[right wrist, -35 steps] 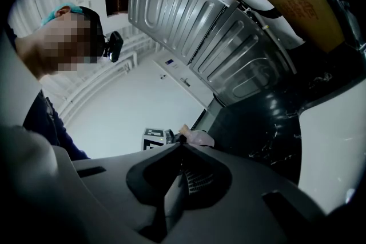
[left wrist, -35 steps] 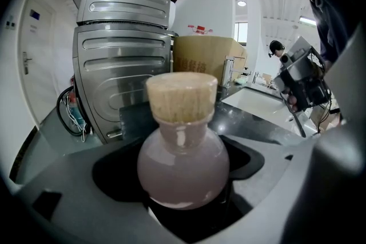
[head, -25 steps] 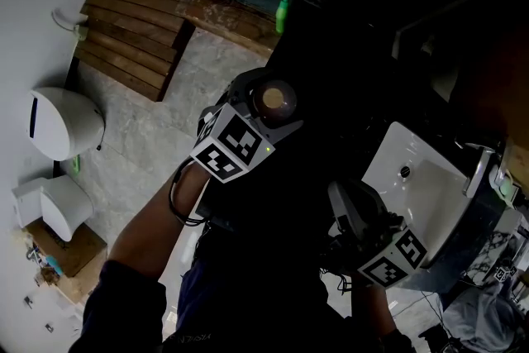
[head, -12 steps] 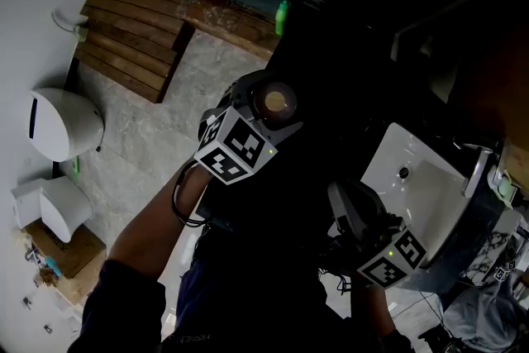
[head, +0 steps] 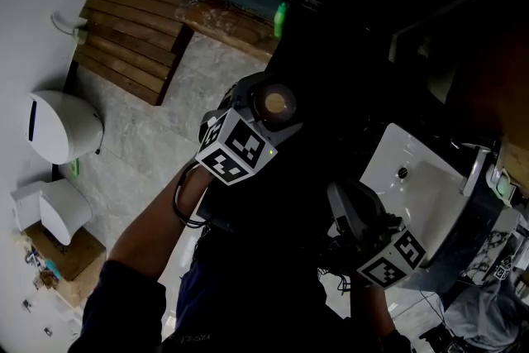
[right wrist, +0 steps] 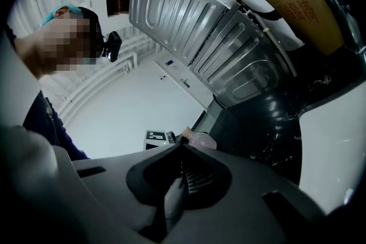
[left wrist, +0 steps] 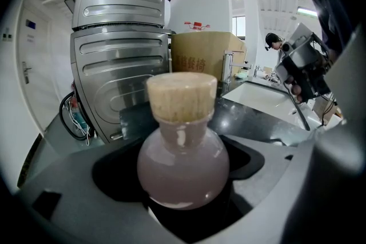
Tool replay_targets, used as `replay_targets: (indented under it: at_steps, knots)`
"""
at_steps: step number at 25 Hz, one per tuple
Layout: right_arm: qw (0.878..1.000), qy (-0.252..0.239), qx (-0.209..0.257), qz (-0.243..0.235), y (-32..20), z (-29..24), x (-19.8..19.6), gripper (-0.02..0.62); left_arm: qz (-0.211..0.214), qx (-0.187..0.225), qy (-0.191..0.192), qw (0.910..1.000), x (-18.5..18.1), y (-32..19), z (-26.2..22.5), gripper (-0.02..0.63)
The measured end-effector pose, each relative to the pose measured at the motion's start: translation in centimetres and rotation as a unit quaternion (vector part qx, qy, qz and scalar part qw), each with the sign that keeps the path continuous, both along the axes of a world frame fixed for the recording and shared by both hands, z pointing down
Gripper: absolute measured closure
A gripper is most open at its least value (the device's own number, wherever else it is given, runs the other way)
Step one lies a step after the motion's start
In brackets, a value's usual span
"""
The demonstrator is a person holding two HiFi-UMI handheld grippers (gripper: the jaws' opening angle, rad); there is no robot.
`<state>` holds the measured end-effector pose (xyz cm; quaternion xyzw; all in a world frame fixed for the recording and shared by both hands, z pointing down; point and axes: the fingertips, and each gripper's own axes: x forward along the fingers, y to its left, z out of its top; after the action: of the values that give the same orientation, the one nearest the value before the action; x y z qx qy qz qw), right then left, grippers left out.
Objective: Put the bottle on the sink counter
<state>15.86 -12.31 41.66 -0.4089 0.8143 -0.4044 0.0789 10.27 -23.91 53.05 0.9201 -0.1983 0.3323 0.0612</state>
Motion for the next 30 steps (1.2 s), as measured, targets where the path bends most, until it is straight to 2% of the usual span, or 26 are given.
replay_targets:
  at_steps: [6,18,30]
  knots:
    - [1.000,0.001,0.001,-0.002,0.0,-0.2,-0.4,0.569,0.010,-0.006,0.010,0.9999,0.0,0.2,-0.1,0.204]
    - [1.000,0.002,0.007,-0.002,-0.1,-0.9,-1.5,0.569,0.022,0.006,0.005,0.9997,-0.4,0.2,-0.5,0.201]
    - [1.000,0.010,0.019,0.001,-0.4,-2.3,-2.6,0.569,0.033,0.005,0.051,0.9982,-1.1,1.1,-3.3,0.199]
